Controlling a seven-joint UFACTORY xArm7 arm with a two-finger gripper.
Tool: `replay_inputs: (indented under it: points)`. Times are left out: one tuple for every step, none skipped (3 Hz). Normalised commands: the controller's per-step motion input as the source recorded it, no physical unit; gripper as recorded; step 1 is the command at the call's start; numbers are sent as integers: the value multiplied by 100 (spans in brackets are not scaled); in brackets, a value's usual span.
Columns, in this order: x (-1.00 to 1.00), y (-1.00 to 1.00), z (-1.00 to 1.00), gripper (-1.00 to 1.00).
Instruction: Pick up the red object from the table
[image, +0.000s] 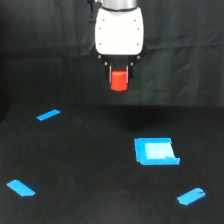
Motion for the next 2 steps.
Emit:
replay_inputs:
  points:
    - [-2, -1, 7, -99]
    - [-3, -1, 8, -99]
